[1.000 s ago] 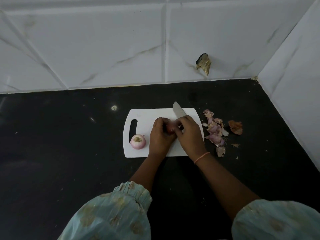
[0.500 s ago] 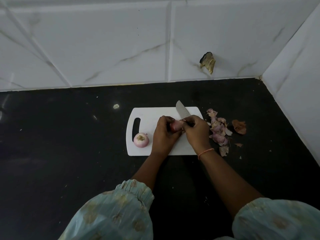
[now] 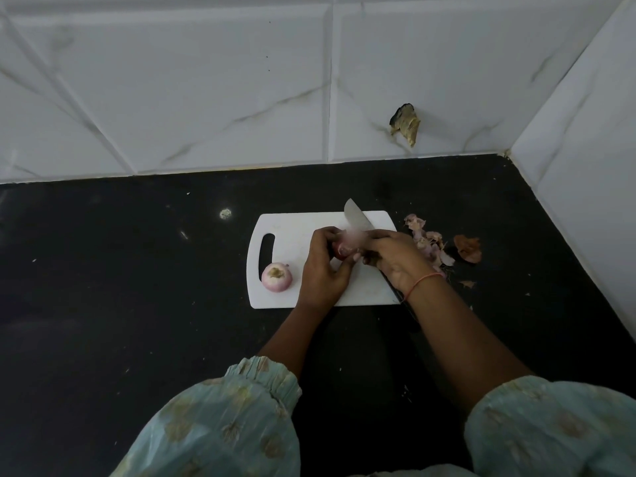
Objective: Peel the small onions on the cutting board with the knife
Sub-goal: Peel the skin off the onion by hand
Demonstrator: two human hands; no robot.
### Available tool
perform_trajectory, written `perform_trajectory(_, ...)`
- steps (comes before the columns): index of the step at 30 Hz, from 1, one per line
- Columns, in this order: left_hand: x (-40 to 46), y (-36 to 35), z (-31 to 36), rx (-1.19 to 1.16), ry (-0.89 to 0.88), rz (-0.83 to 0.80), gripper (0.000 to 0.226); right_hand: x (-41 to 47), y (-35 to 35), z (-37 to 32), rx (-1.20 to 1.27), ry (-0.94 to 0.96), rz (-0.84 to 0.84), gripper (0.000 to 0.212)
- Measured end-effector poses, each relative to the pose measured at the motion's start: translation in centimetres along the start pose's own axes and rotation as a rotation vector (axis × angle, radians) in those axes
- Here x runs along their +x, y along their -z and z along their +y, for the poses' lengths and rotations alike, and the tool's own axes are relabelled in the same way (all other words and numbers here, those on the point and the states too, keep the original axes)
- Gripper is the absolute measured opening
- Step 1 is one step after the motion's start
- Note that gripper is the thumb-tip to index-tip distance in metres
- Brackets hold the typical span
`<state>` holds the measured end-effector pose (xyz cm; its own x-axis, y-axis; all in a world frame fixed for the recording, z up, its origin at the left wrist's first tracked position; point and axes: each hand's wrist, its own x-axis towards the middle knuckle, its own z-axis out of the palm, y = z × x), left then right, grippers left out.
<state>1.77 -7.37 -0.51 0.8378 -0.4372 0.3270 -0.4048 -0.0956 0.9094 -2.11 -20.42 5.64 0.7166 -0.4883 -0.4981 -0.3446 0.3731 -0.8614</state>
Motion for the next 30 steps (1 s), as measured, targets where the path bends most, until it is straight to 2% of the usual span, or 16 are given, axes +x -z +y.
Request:
perform_trajectory(3, -0.1, 0.0, 0.1, 0.000, -0.025, -0.014, 0.042, -0.1, -0.2, -0.3, 0.018, -0.011, 0.006, 0.009)
perform_trajectory(7, -0.3, 0.0, 0.2, -0.013, -0.044, -0.003, 0.044, -0.5, -0.6, -0.3, 0.160, -0.118, -0.046, 0.016)
perform_trajectory(11, -0.3, 0.1, 0.6, -0.015, -0.058, 0.060, 0.046, 0.0, -0.7, -0.6, 0.179, -0.095, 0.059, 0.020)
perform_trajectory(13, -0.4, 0.1, 0.3, -0.054, -0.039, 0.086, 0.045, 0.7, 0.5, -1.1, -0.022, -0.005, 0.241, 0.015)
perform_trajectory(16, -0.3, 0.1, 0.2, -0.068, 0.006, 0.054, 0.044, 0.4, 3.0, -2.0, -0.371, 0.304, 0.441, 0.008)
perform_trajectory(19, 0.2, 0.2, 0.1, -0.012, 0.014, 0.047, 0.042, -0.7, 4.7, -2.2, -0.455, 0.396, 0.480, 0.012)
perform_trajectory(23, 0.5, 0.4, 0.1, 0.021, 0.039, 0.005, 0.035, -0.7, 7.1, -1.5, -0.865, 0.439, 0.564, 0.024)
perform_trajectory(25, 0.5, 0.4, 0.0, 0.031, 0.060, -0.009, 0.035, -0.4, 7.7, -1.0, -0.981, 0.501, 0.578, 0.025)
perform_trajectory(28, 0.5, 0.3, -0.1, 0.090, 0.089, -0.010, 0.038, -1.2, 7.5, -0.7, -0.969, 0.680, 0.619, 0.010)
perform_trajectory(30, 0.5, 0.3, -0.1, 0.092, 0.119, -0.021, 0.039, -2.4, 6.3, -0.7, -0.901, 0.760, 0.535, 0.011)
